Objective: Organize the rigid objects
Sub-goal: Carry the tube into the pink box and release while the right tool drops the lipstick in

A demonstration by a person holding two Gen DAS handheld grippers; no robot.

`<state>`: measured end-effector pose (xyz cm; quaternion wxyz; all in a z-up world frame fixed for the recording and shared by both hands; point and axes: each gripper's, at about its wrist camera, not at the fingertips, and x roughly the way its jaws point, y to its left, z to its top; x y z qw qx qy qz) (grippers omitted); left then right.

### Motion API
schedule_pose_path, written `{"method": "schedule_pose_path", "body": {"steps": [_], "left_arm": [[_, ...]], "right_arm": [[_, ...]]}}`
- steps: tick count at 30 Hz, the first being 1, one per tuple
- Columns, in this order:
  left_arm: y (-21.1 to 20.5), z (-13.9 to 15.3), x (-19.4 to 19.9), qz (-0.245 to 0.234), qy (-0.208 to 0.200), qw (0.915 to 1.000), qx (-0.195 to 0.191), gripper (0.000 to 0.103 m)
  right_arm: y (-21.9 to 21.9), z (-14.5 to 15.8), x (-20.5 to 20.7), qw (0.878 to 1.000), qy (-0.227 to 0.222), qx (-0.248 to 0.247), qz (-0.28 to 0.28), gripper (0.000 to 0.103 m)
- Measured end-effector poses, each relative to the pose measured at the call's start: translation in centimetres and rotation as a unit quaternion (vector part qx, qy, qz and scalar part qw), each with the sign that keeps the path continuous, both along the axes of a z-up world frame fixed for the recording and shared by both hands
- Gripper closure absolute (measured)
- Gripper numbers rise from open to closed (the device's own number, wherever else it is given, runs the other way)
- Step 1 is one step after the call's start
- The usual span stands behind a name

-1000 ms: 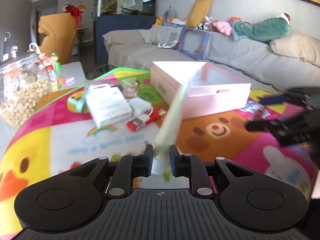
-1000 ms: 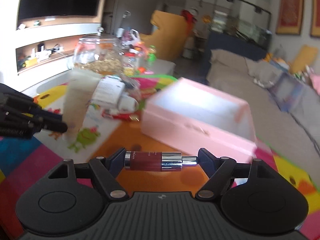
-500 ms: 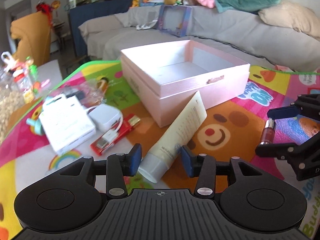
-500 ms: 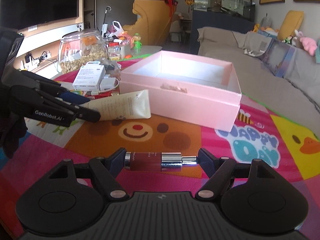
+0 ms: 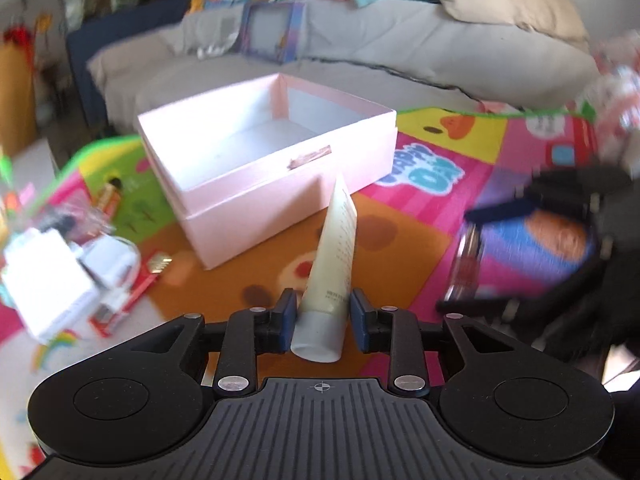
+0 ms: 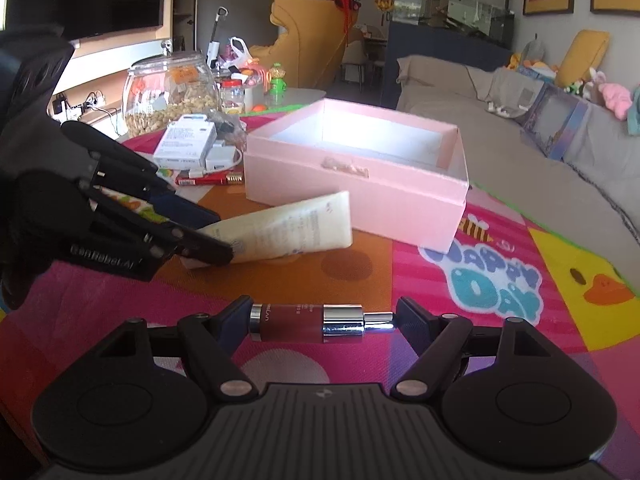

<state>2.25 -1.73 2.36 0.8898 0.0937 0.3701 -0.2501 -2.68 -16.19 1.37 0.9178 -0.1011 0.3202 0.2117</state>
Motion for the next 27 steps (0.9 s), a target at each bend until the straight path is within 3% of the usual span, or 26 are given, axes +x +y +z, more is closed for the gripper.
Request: {"method": "schedule_pose_path", "body": {"steps": [3,10,13,18,22,24,27], "left_arm": [[-1.8,-0.7,2.1,0.015,0.051,0.9986,0.003,0.068],[-3.7,-0.9,3.7,0.017,0.049,0.9985,0.015,0.064],[-3.7,-1.0,3.2,0.018,0.026,0.9994,0.017,0.074],[-2.9,-0.8,0.9,-0.002,-0.008,0.9998,-0.016,0.074],[-1.7,3.0,-0.8,-0.011,-0.053,0.9974,-0.047,0.074],[-1.2,6.5,-0.3,-0.012,-0.097,0.9935,-0.058,0.074],[-1.2,12.0,2.6,0.009,-0.176,0.9836,-0.038,0.074]], "right_arm": [[-0.2,-0.6,0.4,1.000,0.007,-0.004,-0.014,0.025],[-1.0,-1.4,0.4,0.999,0.010,0.014,-0.031,0.022],[-1.1,-1.4,0.3,0.999,0.007,0.018,-0.031,0.022],[-1.3,-0.9,-0.3,1.000,-0.008,0.023,-0.021,0.025],[-1.4,1.1,-0.7,0.998,-0.051,0.025,-0.019,0.025],[-1.2,3.3,-0.4,0.994,-0.104,0.022,-0.020,0.025],[0.2,7.0,1.6,0.983,-0.180,0.002,-0.034,0.025]]}}
